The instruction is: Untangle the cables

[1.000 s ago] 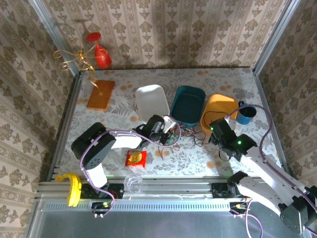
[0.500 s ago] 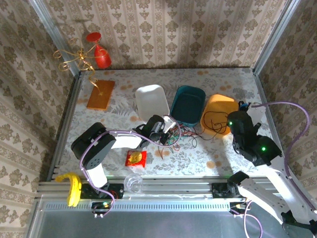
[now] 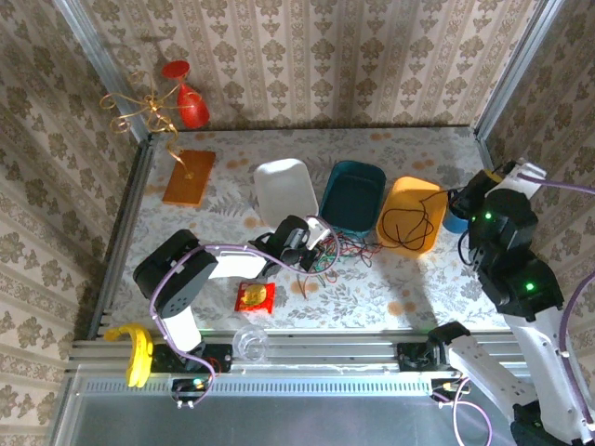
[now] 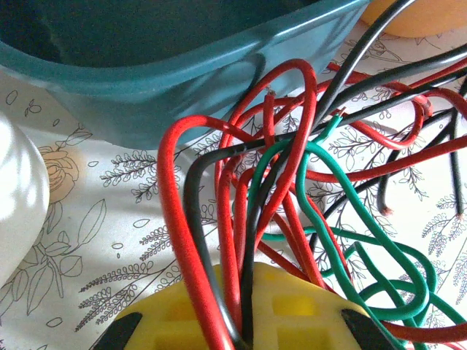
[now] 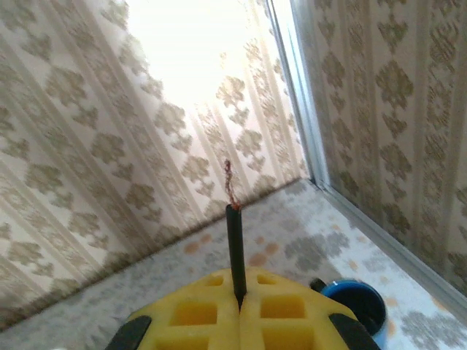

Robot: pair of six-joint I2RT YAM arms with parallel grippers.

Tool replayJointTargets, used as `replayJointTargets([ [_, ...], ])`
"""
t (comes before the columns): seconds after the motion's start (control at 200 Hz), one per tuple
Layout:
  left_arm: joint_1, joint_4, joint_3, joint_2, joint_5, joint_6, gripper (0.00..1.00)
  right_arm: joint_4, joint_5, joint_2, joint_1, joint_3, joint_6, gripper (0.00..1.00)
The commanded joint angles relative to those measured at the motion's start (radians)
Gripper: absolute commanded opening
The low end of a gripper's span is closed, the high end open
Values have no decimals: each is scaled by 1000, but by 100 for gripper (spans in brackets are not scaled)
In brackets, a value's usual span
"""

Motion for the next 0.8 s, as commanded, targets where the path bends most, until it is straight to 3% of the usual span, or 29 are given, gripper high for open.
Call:
replayJointTargets([
  [0.0, -4, -34, -4, 6, -2, 17, 0, 124, -150, 25, -29, 87, -71, 0],
  [0.425, -14, -62, -15, 10, -24, 29, 0, 288, -310, 139, -54, 291, -202, 0],
  [0.795, -25, -89, -3, 22, -29, 44, 0, 252, -314, 208, -120, 314, -218, 0],
])
